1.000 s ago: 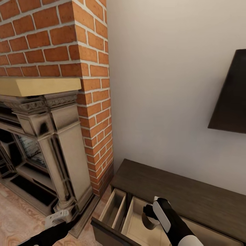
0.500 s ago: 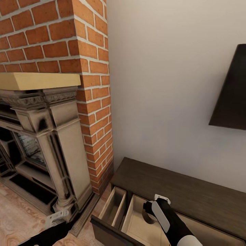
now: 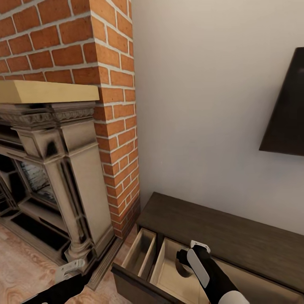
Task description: Place each of the two pumpkins and all three candles from the living room inside a cabinet in the living room (use any cabinet), then make sure every cabinet is closed, and position the cauldron so it is next to a table in the living room.
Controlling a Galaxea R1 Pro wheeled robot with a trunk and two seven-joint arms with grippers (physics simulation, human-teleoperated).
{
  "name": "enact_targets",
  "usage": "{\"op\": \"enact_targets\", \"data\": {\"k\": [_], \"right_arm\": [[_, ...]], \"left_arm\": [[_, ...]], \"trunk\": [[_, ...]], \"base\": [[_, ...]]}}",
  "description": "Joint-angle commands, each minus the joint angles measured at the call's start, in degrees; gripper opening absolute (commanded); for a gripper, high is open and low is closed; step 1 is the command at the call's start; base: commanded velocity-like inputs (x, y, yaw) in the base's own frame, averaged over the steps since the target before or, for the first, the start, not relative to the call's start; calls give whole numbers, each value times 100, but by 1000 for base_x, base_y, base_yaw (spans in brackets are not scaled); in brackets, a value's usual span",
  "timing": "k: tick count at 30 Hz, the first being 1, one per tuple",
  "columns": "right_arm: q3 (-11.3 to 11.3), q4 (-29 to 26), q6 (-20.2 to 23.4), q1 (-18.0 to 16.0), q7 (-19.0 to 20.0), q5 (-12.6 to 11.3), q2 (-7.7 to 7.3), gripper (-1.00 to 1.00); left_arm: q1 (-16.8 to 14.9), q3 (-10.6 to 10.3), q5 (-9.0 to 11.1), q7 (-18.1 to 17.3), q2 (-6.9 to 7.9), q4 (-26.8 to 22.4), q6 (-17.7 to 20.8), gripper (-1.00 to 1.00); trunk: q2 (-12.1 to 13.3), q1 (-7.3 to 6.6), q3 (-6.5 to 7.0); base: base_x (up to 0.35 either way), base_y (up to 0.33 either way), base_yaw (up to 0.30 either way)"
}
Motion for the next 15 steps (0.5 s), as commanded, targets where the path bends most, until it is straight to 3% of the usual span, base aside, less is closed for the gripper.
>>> {"op": "enact_targets", "data": {"k": [1,11,15], "right_arm": [[21,-4,1,-5,-60,-59,4,-100],[18,2,1,-5,-60,-59,19,-100],[18,2,5,-5,-60,-59,19,-100]], "left_arm": [[0,2,61,45,2,-9,18,100],[21,29,101,20,5,-25,34,100],[83,60,117,-288,13,-66,58,100]], "trunk": [[-44,23,-23],[-446,242,-203],[-606,330,-275]], "base": [[0,0,0],[0,0,0],[0,0,0]]}}
